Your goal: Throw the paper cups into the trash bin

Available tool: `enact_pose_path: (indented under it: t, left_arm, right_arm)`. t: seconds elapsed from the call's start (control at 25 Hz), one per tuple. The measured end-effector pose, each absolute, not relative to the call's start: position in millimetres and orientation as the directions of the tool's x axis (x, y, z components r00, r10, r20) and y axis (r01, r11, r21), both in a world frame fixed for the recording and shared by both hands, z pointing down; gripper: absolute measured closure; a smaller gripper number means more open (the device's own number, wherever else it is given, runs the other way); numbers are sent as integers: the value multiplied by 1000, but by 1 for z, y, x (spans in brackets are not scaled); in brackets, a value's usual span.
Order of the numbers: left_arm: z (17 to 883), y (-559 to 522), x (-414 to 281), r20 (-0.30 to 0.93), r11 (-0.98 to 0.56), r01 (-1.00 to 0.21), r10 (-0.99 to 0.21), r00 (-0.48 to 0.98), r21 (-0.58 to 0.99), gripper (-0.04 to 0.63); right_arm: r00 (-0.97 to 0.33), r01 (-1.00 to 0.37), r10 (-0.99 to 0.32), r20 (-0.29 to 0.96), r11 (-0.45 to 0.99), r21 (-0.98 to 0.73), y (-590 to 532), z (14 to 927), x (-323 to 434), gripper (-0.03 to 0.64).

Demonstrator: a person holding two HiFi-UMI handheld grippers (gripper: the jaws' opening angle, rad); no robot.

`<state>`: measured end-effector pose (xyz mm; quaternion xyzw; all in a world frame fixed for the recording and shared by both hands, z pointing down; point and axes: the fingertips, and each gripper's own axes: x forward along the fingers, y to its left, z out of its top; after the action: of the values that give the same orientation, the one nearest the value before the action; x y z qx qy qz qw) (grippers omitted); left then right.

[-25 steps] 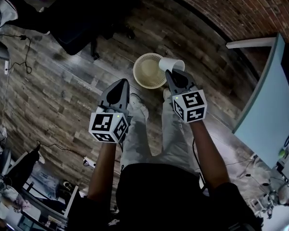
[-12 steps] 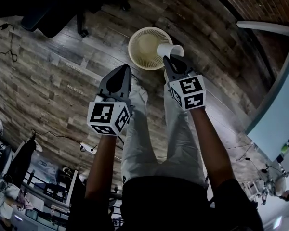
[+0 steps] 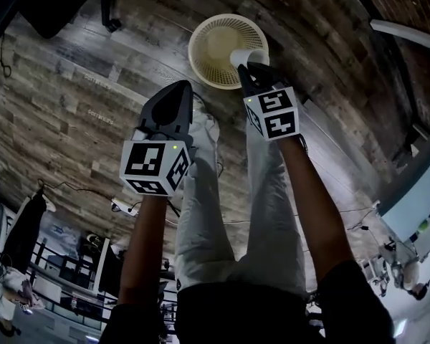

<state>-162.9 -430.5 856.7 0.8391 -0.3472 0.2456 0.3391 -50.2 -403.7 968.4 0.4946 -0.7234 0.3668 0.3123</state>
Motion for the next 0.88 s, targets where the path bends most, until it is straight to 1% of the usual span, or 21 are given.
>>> enact_pose_path:
  t: [0.2, 0.4, 0.52, 0.6, 0.88]
  left_arm:
    - [873, -441, -169, 654, -501, -769, -433, 620, 396, 586]
    - [884, -446, -165, 660, -521, -762, -421, 622, 385, 587]
    - [888, -448, -168, 665, -518, -764, -418, 619, 386, 586]
    - [891, -448, -172, 669, -507, -768, -418, 615, 391, 586]
    - [887, -454, -172, 670, -513, -767, -416, 615, 386, 586]
  right_arm:
    - [-312, -945, -429, 848, 233, -229, -404, 1022, -58, 597]
    - [-286, -952, -376, 881, 211, -219, -398, 1056, -55, 597]
    - [-266, -958, -369, 890, 204, -202, -399, 1061, -51, 585]
    - [-262, -961, -375, 889, 188, -204, -401, 1060, -50, 540]
    - [-259, -963, -384, 886, 177, -204, -402, 1049, -40, 538]
